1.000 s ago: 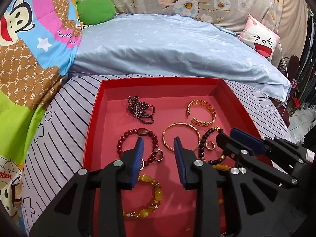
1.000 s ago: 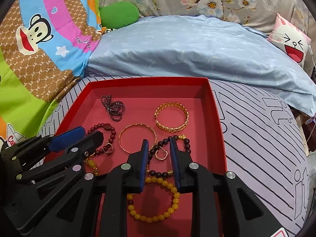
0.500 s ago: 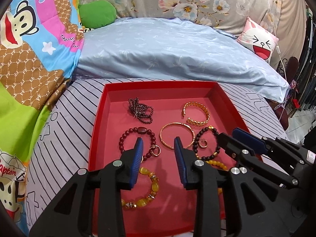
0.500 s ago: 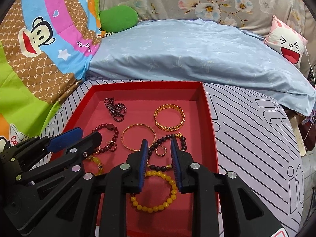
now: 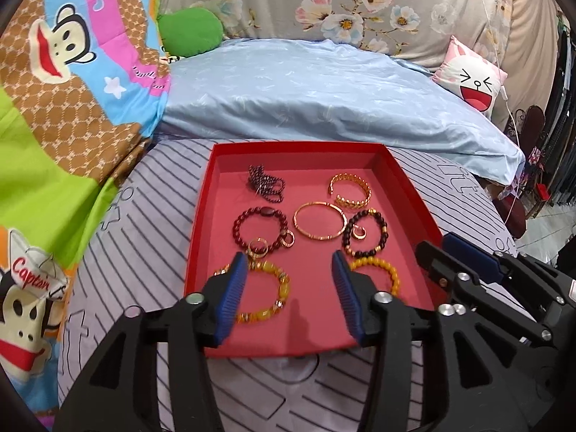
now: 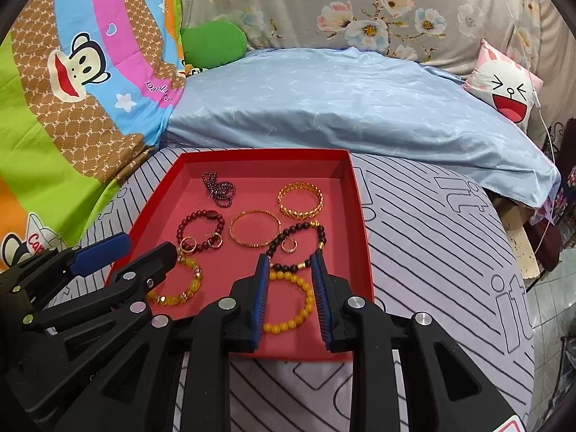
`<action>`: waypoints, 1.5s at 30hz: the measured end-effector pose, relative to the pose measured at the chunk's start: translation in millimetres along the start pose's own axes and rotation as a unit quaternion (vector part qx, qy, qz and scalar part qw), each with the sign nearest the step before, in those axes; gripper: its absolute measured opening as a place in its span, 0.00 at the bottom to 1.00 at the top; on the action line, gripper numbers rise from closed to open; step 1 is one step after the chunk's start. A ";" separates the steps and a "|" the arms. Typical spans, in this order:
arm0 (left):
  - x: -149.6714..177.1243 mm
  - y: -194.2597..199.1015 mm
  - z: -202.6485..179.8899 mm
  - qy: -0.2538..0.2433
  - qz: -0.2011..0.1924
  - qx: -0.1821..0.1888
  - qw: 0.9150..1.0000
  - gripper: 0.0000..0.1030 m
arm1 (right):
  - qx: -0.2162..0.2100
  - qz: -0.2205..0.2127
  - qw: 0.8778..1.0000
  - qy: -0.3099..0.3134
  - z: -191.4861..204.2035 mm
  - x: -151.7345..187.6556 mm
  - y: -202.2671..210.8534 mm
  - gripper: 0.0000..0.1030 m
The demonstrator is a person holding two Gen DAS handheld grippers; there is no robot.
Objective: Organize jewelry
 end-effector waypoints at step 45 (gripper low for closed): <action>84.8 47.2 29.7 0.030 0.005 -0.060 0.998 0.92 | 0.054 -0.014 0.998 -0.028 -5.2 86.4 56.7 0.82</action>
Point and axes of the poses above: each gripper's, at about its wrist camera, not at the fingertips, and y roughly against the way its jaws point, z to its left, x to its underside, the point moved 2 cm from there along -y, roughly the way its jaws point, and after that the axes turned 15 degrees about -x, right-handed, at the moved point
